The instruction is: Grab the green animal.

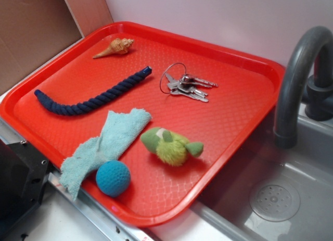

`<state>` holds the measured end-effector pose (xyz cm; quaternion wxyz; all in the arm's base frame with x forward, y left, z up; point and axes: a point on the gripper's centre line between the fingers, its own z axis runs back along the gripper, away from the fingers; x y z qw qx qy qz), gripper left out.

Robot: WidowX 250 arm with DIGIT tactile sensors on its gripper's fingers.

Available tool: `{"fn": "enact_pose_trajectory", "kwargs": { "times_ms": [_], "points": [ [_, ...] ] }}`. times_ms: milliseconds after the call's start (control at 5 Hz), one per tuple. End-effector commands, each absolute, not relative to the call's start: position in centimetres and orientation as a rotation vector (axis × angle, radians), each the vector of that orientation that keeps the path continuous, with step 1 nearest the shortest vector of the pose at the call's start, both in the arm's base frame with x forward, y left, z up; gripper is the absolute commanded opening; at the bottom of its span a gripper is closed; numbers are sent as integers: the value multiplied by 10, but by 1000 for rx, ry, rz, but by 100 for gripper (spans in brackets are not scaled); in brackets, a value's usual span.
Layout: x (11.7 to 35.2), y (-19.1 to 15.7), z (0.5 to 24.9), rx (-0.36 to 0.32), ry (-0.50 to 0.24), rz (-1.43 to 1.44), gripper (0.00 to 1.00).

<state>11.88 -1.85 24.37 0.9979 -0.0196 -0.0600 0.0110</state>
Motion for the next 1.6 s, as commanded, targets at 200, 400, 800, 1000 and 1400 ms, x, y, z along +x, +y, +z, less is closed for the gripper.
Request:
{"fn": "enact_pose_trajectory", "kwargs": {
  "times_ms": [200,400,800,1000,1400],
  "points": [
    [136,-32,233,-80,-113,-226,100],
    [151,-51,225,-29,-147,-480,100],
    [182,-102,195,14,-134,-948,100],
    [193,-119,174,-6,-126,-1089,100],
    [202,-149,128,-70,-72,-1283,100]
  ]
}}
